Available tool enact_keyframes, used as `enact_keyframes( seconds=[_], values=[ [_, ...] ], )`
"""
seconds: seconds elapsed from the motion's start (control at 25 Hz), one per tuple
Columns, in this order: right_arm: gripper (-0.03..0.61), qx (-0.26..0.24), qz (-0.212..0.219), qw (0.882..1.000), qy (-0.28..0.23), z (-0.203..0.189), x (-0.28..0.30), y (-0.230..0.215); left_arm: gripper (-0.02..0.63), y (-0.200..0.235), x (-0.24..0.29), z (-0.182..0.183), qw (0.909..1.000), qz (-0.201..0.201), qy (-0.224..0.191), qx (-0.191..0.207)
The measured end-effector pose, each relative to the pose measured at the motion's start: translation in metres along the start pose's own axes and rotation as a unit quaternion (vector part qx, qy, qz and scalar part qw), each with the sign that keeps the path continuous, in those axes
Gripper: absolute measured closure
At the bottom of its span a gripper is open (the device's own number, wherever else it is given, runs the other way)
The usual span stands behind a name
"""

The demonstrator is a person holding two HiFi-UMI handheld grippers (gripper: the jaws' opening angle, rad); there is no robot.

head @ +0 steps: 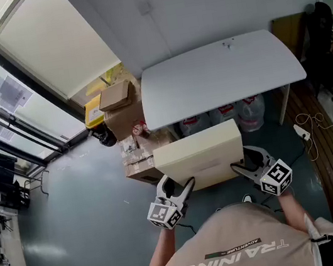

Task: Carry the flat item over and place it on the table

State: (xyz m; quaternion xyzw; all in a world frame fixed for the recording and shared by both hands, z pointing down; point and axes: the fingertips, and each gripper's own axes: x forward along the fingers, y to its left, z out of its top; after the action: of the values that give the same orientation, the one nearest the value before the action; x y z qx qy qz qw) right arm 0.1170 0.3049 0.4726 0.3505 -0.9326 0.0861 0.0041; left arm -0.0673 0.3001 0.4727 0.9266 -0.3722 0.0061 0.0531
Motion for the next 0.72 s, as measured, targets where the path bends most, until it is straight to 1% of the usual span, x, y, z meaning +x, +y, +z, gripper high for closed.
enact_keyframes(
  seconds=[0.2,0.36,0.72],
  values=[
    [0.293,-0.001,0.007,1.0,0.012,-0.007,0.0,0.007,0.299,-0.003,-0.009,-0.01,1.0,0.004,0.004,-0.007],
    [0.293,0.001,0.004,1.0,0.023,-0.009,0.003,0.008,0.299,0.0,-0.01,-0.01,1.0,0.004,0.008,-0.002],
    [0.293,-0.007,0.002,1.0,0.011,0.001,0.005,0.008,0.299,0.002,-0.009,0.0,0.9999,0.003,-0.01,0.003]
  ],
)
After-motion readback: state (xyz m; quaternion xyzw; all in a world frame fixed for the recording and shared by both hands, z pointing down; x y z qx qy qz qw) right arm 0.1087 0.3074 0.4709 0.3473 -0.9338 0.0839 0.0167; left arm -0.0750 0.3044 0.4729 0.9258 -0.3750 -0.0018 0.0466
